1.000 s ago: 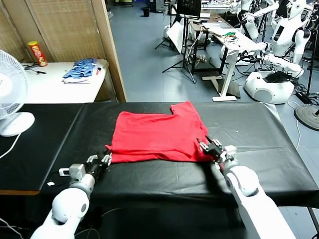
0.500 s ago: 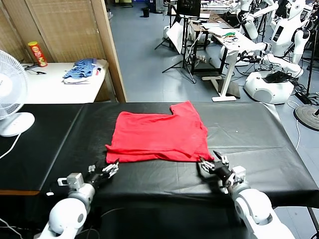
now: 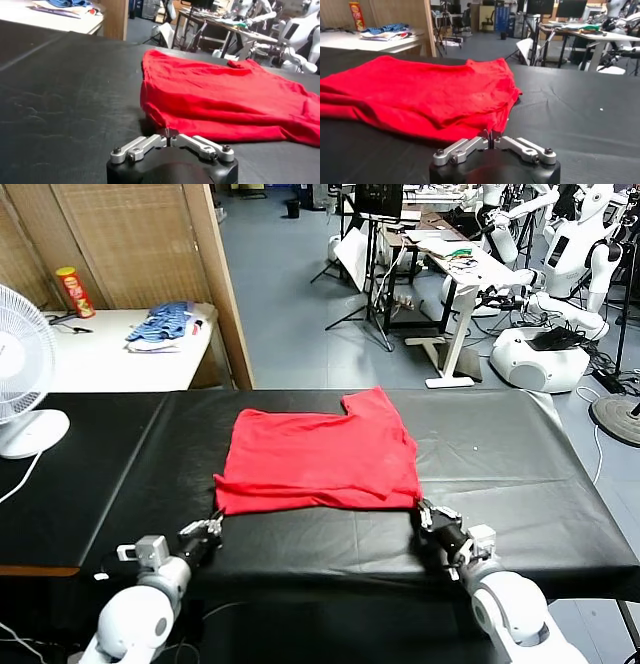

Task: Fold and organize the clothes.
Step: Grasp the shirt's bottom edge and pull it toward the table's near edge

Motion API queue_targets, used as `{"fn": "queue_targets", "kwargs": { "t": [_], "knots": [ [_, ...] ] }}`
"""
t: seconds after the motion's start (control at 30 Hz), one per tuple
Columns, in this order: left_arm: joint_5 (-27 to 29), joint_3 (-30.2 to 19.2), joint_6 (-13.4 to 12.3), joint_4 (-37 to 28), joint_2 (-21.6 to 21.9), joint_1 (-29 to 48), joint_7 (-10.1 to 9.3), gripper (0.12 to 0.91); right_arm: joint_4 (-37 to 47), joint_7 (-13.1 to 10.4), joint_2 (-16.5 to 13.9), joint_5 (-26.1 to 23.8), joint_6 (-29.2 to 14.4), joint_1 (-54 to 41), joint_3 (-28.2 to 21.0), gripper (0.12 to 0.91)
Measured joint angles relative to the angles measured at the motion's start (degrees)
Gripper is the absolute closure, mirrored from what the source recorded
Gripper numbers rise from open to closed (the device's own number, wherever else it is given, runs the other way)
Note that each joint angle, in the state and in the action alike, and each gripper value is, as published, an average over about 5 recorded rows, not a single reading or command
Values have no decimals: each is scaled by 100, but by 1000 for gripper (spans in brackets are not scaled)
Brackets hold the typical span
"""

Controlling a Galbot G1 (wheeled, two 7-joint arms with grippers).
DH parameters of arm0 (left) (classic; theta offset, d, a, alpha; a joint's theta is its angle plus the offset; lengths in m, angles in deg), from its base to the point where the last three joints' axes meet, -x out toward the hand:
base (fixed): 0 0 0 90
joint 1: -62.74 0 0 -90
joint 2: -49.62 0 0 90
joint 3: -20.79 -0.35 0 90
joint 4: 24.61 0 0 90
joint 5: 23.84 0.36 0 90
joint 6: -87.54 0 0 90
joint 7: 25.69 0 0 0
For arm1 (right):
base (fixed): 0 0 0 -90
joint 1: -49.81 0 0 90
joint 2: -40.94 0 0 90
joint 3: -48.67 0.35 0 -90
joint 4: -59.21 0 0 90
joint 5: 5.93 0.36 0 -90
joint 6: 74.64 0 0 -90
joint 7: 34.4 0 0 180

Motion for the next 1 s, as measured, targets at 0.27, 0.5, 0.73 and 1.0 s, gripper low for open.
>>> {"fn": "queue_targets", "kwargs": {
  "t": [0.27,0.5,0.73,1.0],
  "knots": [
    [247,167,229,401,449,-472,-13,904,-592,-447,-51,38,670,540,167,897],
    [232,463,369,927,850,-1168,95,904,-1196,-566,88,-158,748,1280,302,897],
    [229,711,398,1147,971,-1660,155,904,-1634,-512,239,-303,755,1843,319,894],
    [187,913,500,1411,915,-2039,31,711,-2065,-452,270,-297,922,2195,461,637]
  ]
}}
